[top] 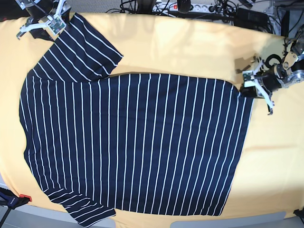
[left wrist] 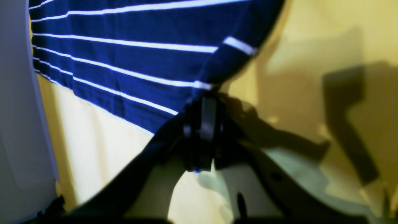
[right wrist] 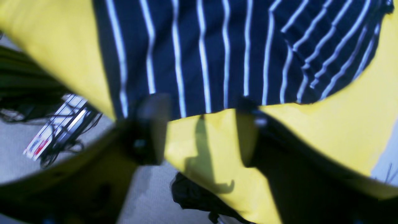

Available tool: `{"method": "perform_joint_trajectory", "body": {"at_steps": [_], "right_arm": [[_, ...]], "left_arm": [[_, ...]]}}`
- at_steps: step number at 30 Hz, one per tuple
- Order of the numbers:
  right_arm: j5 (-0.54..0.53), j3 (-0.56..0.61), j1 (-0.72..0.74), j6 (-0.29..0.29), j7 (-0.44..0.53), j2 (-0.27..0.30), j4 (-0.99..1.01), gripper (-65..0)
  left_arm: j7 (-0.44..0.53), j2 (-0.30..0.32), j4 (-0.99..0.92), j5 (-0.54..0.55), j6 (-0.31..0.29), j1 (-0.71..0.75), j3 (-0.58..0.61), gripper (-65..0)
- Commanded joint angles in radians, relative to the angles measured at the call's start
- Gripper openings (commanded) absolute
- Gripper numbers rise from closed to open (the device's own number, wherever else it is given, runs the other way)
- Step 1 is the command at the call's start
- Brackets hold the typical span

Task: Fold the T-shirt properly
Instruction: 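Move both grippers down to the shirt's shoulder and sleeve corners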

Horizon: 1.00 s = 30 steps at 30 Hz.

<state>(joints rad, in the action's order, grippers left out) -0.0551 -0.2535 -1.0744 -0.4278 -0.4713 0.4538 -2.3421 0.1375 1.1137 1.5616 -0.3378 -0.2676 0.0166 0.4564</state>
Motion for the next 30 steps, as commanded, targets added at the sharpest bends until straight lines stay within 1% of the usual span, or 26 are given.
{"method": "perform_joint_trajectory", "body": {"at_steps": [1,3,6,11,15,18,22,23,24,25,27,28,30], "right_arm": [[-0.035,-0.007,-0.011,-0.013,0.019,0.009,-0.014,-24.2],[-0.091,0.000,-0.011,-0.049,0.019,0.009,-0.014,-24.3],[-0.104,0.030,-0.008,-0.059,0.023,0.009,-0.014,-24.3],[-0.097,0.085,0.049,-0.026,0.034,0.009,0.062,-24.3],[-0.096,0.127,0.108,-0.031,0.034,0.009,0.159,-24.3],[-0.071,0.152,0.144,-0.031,0.034,0.009,0.214,-24.3],[-0.030,0.157,0.158,0.011,0.035,0.009,0.231,-25.0],[-0.016,0.157,0.158,0.026,0.034,0.009,0.231,-27.5],[-0.013,0.157,0.158,0.039,0.034,0.009,0.231,-32.2],[-0.004,0.157,0.158,0.053,0.034,0.009,0.231,-38.9],[0.008,0.156,0.158,0.053,0.034,0.009,0.231,-52.9],[0.008,0.156,0.158,0.053,0.034,0.009,0.230,-57.8],[0.008,0.156,0.158,0.055,0.034,0.009,0.221,-64.2]], "left_arm": [[-0.002,0.028,0.012,0.006,0.029,-0.017,-0.013,-65.0],[-0.014,0.028,0.014,0.006,0.053,-0.017,-0.013,-65.0],[-0.019,0.029,0.014,0.006,0.076,-0.017,-0.013,-65.0],[-0.018,0.028,0.014,0.006,0.074,-0.017,-0.013,-65.0],[-0.018,0.028,0.014,0.006,0.074,-0.017,-0.013,-65.0],[-0.018,0.028,0.014,0.006,0.074,-0.017,-0.013,-65.0],[-0.018,0.028,0.014,0.006,0.074,-0.017,-0.013,-65.0],[-0.018,0.028,0.014,0.006,0.074,-0.017,-0.013,-65.0],[-0.018,0.028,0.014,0.006,0.074,-0.017,-0.013,-65.0],[-0.018,0.028,0.014,0.006,0.074,-0.017,-0.013,-65.0],[-0.018,0.028,0.014,0.006,0.074,-0.017,-0.013,-65.0],[-0.018,0.028,0.014,0.006,0.074,-0.017,-0.013,-65.0],[-0.018,0.028,0.014,0.006,0.074,-0.017,-0.013,-65.0]]}}
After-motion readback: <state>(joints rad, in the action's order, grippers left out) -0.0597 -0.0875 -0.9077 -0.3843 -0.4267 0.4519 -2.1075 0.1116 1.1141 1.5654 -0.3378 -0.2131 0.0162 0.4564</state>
